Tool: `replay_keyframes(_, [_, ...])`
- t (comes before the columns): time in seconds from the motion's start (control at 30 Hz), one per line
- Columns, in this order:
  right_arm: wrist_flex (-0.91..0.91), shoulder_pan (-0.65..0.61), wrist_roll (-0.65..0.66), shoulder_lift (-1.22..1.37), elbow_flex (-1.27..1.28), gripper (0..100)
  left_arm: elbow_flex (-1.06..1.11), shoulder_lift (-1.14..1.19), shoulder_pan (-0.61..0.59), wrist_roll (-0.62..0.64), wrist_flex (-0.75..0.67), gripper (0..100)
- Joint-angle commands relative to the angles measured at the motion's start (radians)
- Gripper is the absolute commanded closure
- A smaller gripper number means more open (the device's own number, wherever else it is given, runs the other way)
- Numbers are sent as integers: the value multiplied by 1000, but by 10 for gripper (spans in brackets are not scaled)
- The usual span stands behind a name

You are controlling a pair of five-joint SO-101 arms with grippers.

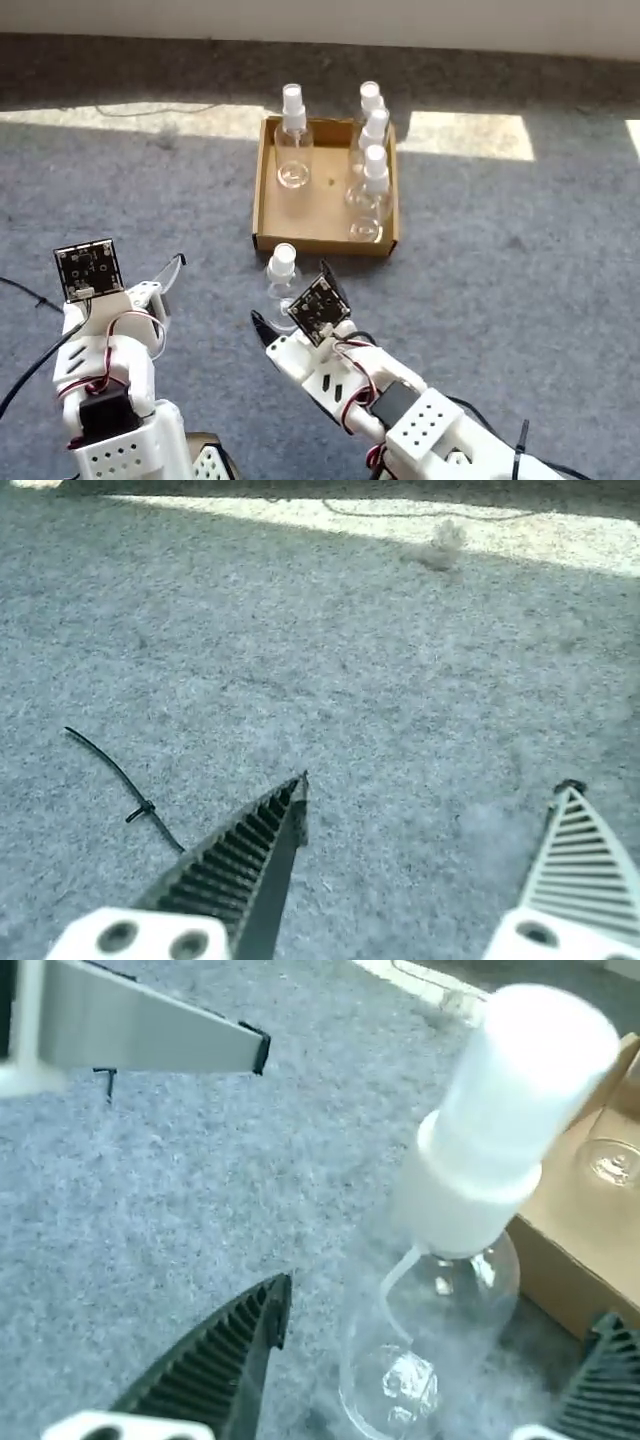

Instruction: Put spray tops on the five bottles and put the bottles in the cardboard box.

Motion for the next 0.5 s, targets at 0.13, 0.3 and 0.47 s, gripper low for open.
replay_keyframes(0.13, [-120, -2, 0, 99, -71, 612, -4, -1, 18, -8, -15, 663])
replay_keyframes(0.3, [-193, -2, 0, 122, -73, 612, -4, -1, 18, -8, -15, 663])
replay_keyframes(0.47, [-255, -1, 0, 127, -73, 612, -4, -1, 19, -8, -15, 663])
